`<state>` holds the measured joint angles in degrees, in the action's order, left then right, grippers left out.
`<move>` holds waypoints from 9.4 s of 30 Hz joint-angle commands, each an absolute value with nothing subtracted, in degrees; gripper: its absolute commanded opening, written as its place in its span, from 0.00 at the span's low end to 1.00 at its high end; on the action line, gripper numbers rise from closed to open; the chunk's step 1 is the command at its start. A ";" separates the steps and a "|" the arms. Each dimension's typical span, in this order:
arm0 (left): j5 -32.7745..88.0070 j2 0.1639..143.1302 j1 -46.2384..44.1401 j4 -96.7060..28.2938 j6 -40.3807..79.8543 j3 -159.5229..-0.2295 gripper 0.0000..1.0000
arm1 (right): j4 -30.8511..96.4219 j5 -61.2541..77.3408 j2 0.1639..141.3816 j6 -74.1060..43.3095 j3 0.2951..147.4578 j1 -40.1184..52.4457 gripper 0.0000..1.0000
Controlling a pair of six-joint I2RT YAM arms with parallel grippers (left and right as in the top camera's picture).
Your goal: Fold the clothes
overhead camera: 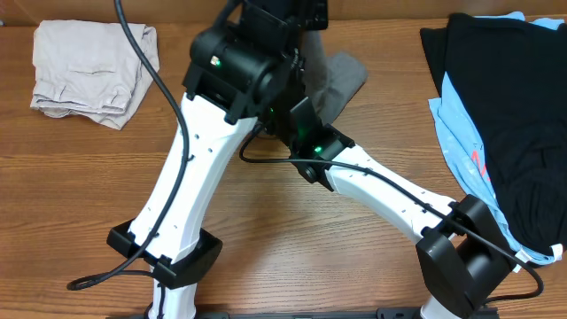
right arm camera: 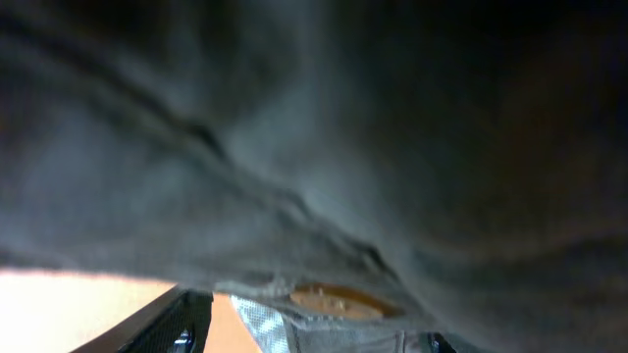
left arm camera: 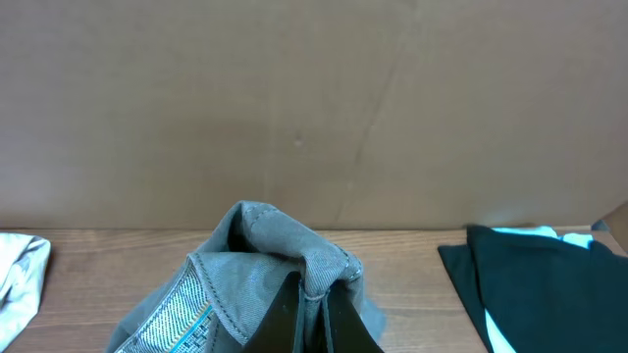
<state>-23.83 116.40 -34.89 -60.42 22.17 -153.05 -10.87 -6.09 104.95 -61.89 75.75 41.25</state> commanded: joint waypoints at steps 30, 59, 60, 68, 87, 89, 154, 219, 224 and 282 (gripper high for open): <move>-27.03 112.16 -34.15 -61.67 21.63 -154.39 0.04 | 4.69 -2.92 111.90 -60.40 76.23 41.12 0.21; -21.12 107.22 -35.70 -47.40 17.34 -154.39 0.04 | 13.47 30.11 106.34 -43.13 76.23 26.13 0.21; -21.12 107.46 -35.68 -46.15 18.24 -154.41 0.04 | 13.37 30.13 105.10 -43.18 76.23 26.35 0.21; -21.54 109.54 -35.70 -41.15 19.38 -154.34 0.04 | 10.81 24.58 93.97 -41.89 76.23 30.48 0.29; -25.91 110.61 -35.66 -46.78 19.29 -154.34 0.04 | 4.40 0.75 93.38 -43.68 76.20 44.60 0.75; -25.89 110.61 -35.75 -47.94 19.27 -154.34 0.04 | 5.26 -1.06 93.43 -43.68 76.18 44.21 0.75; -17.89 134.50 -1.69 -94.72 24.84 -153.75 0.04 | 29.17 26.63 120.16 -37.67 81.01 24.21 0.64; -10.48 134.10 2.09 -89.93 23.73 -149.29 0.04 | 59.27 -6.33 125.51 -33.21 105.45 36.62 0.04; -10.46 133.27 2.24 -93.19 21.34 -149.58 0.04 | 66.37 -1.37 121.67 -27.51 107.81 29.36 0.04; -2.07 132.55 -1.08 -92.16 19.16 -139.09 0.04 | 69.41 -11.35 113.54 -38.65 94.83 20.32 0.04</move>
